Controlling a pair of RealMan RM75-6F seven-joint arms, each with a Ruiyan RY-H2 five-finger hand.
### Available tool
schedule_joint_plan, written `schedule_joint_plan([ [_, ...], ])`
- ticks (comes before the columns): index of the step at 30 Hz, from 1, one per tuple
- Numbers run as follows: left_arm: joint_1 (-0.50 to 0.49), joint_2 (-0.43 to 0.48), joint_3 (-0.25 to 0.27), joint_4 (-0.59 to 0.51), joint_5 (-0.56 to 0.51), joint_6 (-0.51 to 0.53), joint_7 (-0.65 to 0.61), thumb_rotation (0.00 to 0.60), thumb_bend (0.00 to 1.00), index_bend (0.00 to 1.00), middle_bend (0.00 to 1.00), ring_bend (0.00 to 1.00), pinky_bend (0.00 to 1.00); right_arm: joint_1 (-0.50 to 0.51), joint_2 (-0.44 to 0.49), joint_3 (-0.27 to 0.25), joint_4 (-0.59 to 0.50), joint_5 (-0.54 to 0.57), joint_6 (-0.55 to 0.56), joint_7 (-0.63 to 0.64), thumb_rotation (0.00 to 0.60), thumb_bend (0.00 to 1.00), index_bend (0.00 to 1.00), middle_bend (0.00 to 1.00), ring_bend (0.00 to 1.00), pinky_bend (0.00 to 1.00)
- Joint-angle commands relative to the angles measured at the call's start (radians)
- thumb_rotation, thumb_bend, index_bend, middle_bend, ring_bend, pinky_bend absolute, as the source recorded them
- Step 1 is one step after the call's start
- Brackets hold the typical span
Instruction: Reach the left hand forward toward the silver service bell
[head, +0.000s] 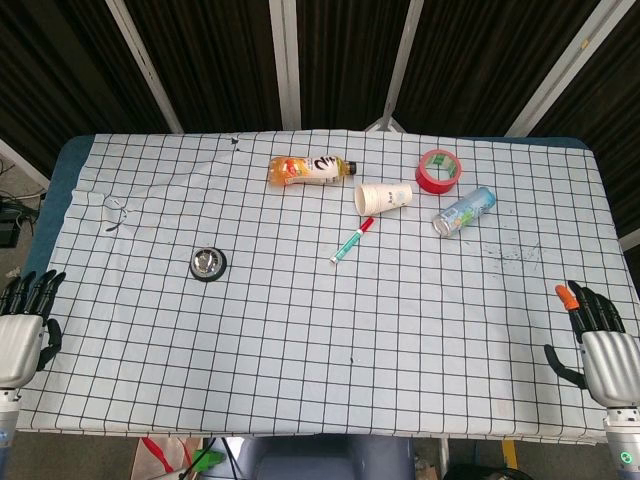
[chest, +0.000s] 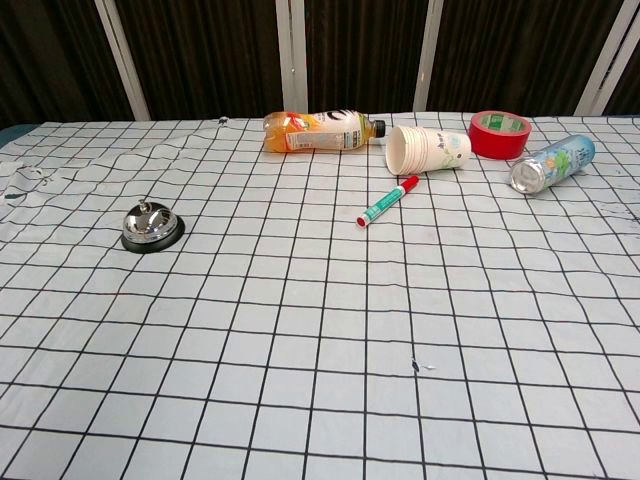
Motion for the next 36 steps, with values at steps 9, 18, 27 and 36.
schedule_joint_plan([
  [9, -0.003, -0.003, 0.0, 0.0, 0.005, -0.001, 0.003, 0.6, 0.99, 0.03, 0.06, 0.0, 0.02, 0.0, 0.0, -0.001, -0.001, 0.003, -0.003, -0.007, 0.6, 0.39, 0.1, 0.0, 0.02, 0.1],
  [18, -0.064, -0.036, -0.03, 0.057, 0.008, -0.064, -0.015, 0.6, 0.99, 0.03, 0.06, 0.0, 0.02, 0.003, -0.001, -0.002, 0.001, 0.013, -0.017, -0.012, 0.6, 0.39, 0.1, 0.0, 0.02, 0.09],
  [27, -0.202, -0.108, -0.066, 0.115, 0.016, -0.221, -0.003, 0.6, 0.99, 0.03, 0.06, 0.0, 0.02, 0.006, -0.004, 0.0, -0.001, 0.01, -0.018, -0.02, 0.6, 0.39, 0.1, 0.0, 0.02, 0.1],
  [36, -0.343, -0.25, -0.125, 0.222, -0.041, -0.362, 0.07, 0.6, 0.99, 0.03, 0.06, 0.0, 0.02, 0.007, -0.003, 0.003, 0.003, 0.02, -0.023, -0.013, 0.6, 0.39, 0.1, 0.0, 0.02, 0.1],
])
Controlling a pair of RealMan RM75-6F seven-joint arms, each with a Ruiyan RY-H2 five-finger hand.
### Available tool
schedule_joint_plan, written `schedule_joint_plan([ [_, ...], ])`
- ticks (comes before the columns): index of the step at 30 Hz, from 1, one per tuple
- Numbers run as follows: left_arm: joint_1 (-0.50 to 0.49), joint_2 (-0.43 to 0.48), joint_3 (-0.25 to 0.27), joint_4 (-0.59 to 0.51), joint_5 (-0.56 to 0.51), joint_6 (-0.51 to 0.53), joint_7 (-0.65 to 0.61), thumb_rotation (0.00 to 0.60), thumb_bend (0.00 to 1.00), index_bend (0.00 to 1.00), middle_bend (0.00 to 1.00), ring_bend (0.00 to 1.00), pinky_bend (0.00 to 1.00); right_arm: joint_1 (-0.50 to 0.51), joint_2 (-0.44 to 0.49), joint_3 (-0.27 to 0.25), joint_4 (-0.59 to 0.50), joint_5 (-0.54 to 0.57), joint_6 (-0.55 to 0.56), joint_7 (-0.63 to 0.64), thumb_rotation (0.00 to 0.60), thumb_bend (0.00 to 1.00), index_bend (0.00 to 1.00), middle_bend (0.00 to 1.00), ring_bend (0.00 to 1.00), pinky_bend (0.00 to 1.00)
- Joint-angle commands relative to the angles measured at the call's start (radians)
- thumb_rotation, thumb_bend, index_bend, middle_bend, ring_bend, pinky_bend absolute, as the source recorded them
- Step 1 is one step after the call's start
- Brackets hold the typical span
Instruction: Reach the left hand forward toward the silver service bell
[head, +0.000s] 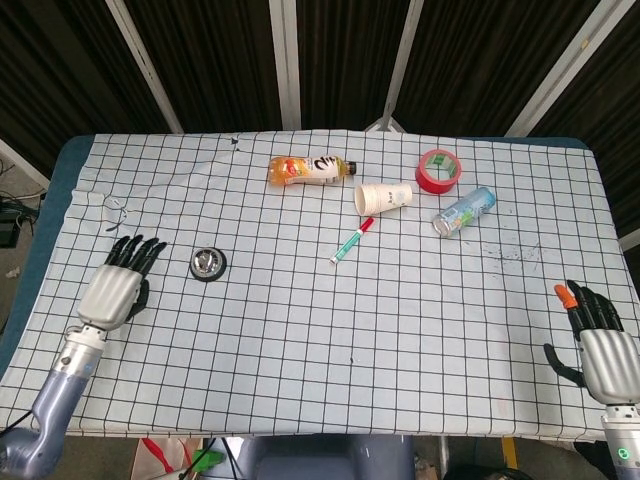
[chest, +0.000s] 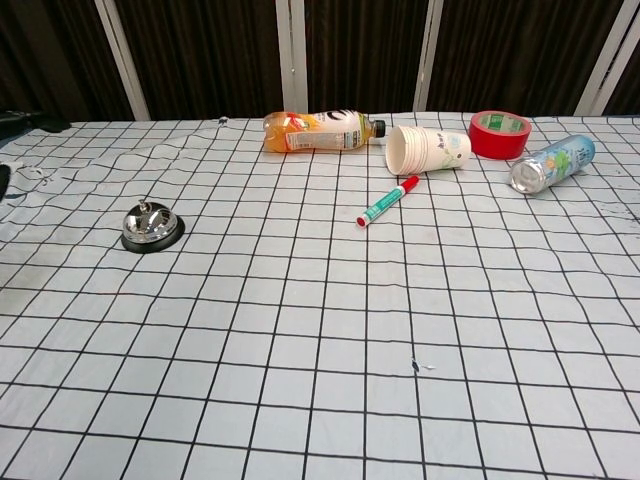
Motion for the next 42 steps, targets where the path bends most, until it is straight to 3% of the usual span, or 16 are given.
schedule_joint_plan([
  [1, -0.062, -0.079, -0.034, 0.07, -0.046, -0.059, 0.038, 0.6, 0.99, 0.03, 0.06, 0.0, 0.02, 0.0, 0.001, 0.0, 0.001, 0.0, 0.0, 0.003, 0.6, 0.39, 0.1, 0.0, 0.02, 0.1],
  [10, -0.168, -0.254, -0.062, 0.271, -0.13, -0.177, 0.07, 0.6, 0.99, 0.03, 0.06, 0.0, 0.02, 0.0, 0.004, 0.0, 0.006, 0.003, -0.002, 0.02, 0.6, 0.39, 0.1, 0.0, 0.02, 0.1],
  [18, -0.243, -0.383, -0.059, 0.442, -0.142, -0.24, 0.053, 0.6, 0.99, 0.03, 0.06, 0.0, 0.02, -0.003, 0.011, 0.004, 0.014, 0.008, 0.002, 0.045, 0.6, 0.39, 0.1, 0.0, 0.02, 0.1],
  [27, -0.285, -0.468, -0.045, 0.563, -0.163, -0.29, 0.067, 0.6, 0.99, 0.03, 0.06, 0.0, 0.02, -0.006, 0.017, 0.001, 0.017, -0.002, 0.008, 0.071, 0.6, 0.39, 0.1, 0.0, 0.02, 0.1],
  [37, -0.299, -0.482, -0.025, 0.579, -0.154, -0.281, 0.094, 0.6, 0.99, 0.03, 0.06, 0.0, 0.02, -0.009, 0.022, 0.0, 0.018, -0.009, 0.016, 0.087, 0.6, 0.39, 0.1, 0.0, 0.02, 0.1],
  [42, -0.267, -0.396, -0.056, 0.414, -0.109, -0.109, 0.094, 0.6, 0.99, 0.03, 0.05, 0.0, 0.02, -0.01, 0.023, -0.001, 0.019, -0.014, 0.02, 0.094, 0.6, 0.39, 0.1, 0.0, 0.02, 0.1],
])
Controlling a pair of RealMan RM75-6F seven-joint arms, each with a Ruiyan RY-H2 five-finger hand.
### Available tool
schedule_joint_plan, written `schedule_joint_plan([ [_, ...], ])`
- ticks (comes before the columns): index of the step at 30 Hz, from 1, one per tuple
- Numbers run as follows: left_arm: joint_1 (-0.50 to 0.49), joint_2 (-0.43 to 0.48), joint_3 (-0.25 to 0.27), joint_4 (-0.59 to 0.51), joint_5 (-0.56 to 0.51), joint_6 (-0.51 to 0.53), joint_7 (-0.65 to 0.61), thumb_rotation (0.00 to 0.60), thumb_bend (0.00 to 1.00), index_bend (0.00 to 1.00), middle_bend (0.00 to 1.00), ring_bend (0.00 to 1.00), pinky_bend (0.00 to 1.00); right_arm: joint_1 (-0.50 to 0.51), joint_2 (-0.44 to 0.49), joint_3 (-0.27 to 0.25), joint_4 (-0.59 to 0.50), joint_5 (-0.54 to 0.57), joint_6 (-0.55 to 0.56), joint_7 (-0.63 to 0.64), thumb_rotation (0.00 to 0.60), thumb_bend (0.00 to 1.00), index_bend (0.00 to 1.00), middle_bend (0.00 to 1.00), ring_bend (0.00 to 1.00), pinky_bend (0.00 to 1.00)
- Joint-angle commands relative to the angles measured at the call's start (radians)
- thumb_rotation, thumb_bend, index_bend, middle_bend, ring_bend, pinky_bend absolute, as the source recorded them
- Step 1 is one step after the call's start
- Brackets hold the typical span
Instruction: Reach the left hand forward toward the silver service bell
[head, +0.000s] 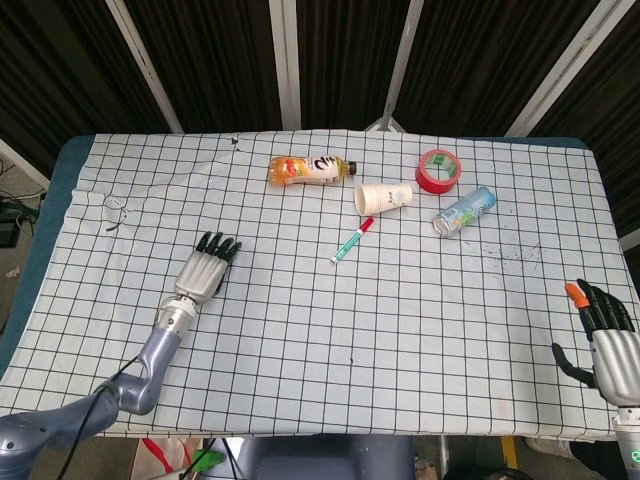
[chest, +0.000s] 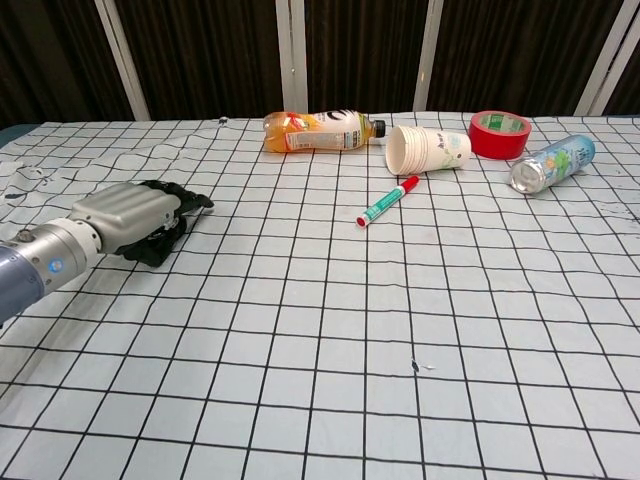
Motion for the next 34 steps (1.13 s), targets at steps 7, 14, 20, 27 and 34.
schedule_joint_plan([
  [7, 0.171, 0.327, -0.023, -0.563, 0.069, 0.364, 0.116, 0.6, 0.99, 0.03, 0.06, 0.0, 0.02, 0.002, -0.001, -0.004, -0.002, -0.011, 0.001, -0.001, 0.6, 0.39, 0.1, 0.0, 0.02, 0.1],
  [14, 0.345, 0.53, 0.079, -0.8, 0.074, 0.516, 0.194, 0.6, 0.99, 0.03, 0.05, 0.0, 0.01, 0.002, -0.002, -0.007, -0.009, -0.017, 0.002, -0.01, 0.6, 0.39, 0.1, 0.0, 0.02, 0.1],
  [20, 0.47, 0.577, 0.15, -0.801, 0.088, 0.625, 0.097, 0.6, 0.99, 0.03, 0.05, 0.0, 0.0, -0.001, -0.002, -0.009, -0.013, -0.018, 0.006, -0.016, 0.6, 0.39, 0.1, 0.0, 0.02, 0.1],
  [27, 0.542, 0.609, 0.176, -0.753, 0.078, 0.657, -0.05, 0.6, 0.99, 0.03, 0.05, 0.0, 0.0, 0.0, -0.004, -0.007, -0.016, -0.017, 0.006, -0.025, 0.6, 0.39, 0.1, 0.0, 0.02, 0.1],
  [34, 0.558, 0.622, 0.176, -0.741, 0.101, 0.669, -0.085, 0.6, 0.99, 0.03, 0.05, 0.0, 0.0, 0.002, -0.005, -0.005, -0.016, -0.011, 0.001, -0.028, 0.6, 0.39, 0.1, 0.0, 0.02, 0.1],
])
